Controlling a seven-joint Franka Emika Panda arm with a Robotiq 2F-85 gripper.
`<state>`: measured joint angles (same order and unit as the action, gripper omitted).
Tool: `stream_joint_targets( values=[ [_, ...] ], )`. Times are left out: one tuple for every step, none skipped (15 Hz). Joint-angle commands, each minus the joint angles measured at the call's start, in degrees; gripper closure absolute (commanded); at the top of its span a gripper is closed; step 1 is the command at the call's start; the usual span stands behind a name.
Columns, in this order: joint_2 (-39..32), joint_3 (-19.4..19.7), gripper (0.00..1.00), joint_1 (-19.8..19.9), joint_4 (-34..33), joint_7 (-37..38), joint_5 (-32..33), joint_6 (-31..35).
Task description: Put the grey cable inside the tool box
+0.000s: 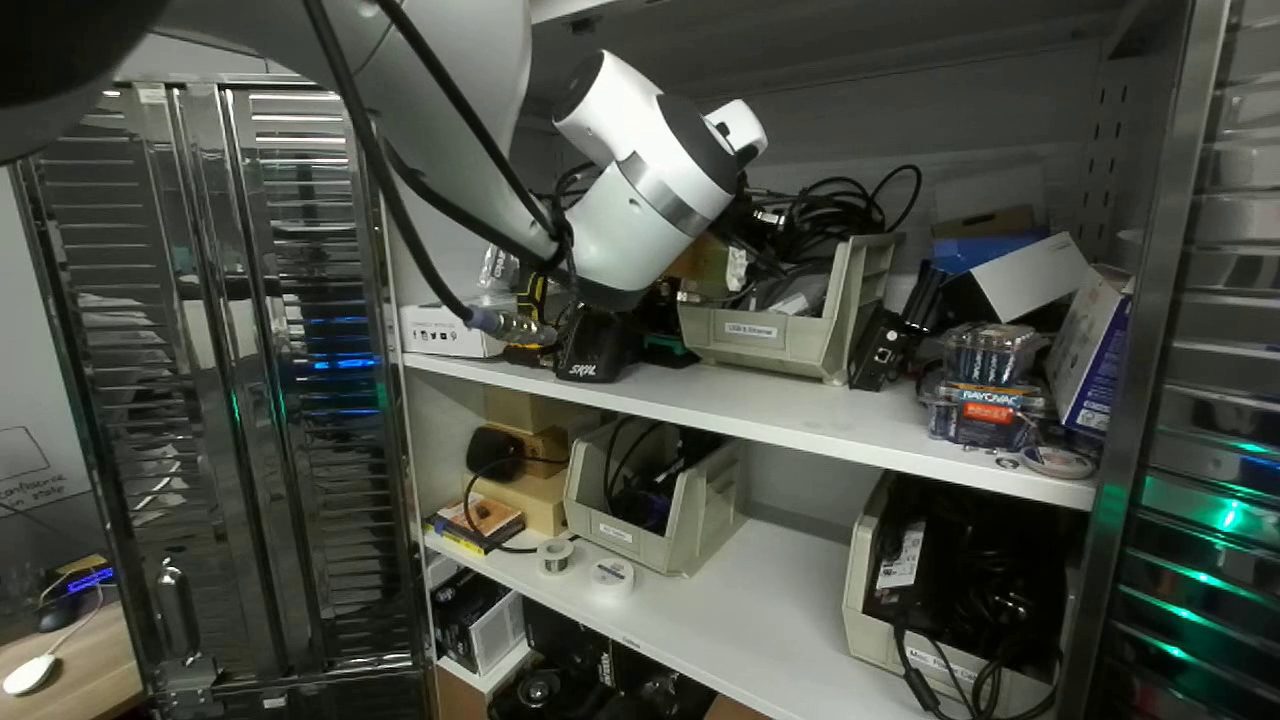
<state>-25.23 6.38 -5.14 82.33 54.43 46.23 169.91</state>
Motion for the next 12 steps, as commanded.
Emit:
stream_joint_targets(
  values=[
    [-2.6,-0.5,0.80,0.9,-3.3,-6.2,0.9,-0.3],
    [-3.4,0.5,0.80,0.5,-4.7,-5.9,1.5,-0.2],
    [-3.9,0.9,0.81,0.5,-5.3,-6.3,1.4,-0.1],
    [-4.4,1.2,0.81,0.5,-6.1,-6.7,1.6,-0.2],
    [-4.5,1.0,0.81,0.8,-6.3,-7.9,1.2,-0.5],
    [-4.6,1.0,0.81,1.0,-6.4,-9.0,1.1,-0.7],
    [-4.7,0.8,0.81,1.3,-6.5,-9.9,0.8,-0.8],
    [-4.5,-0.2,0.80,1.9,-6.2,-11.4,-0.3,-1.4],
    [-4.4,-0.4,0.41,2.1,-6.1,-11.7,-0.5,-1.3],
    [-4.3,-0.5,0.40,2.3,-6.0,-11.5,-0.9,-0.9],
    [-4.1,-0.7,0.33,2.4,-6.1,-11.3,-1.4,-1.0],
    [-4.4,0.5,0.26,1.7,-7.2,-8.8,-1.0,-0.6]
  ],
)
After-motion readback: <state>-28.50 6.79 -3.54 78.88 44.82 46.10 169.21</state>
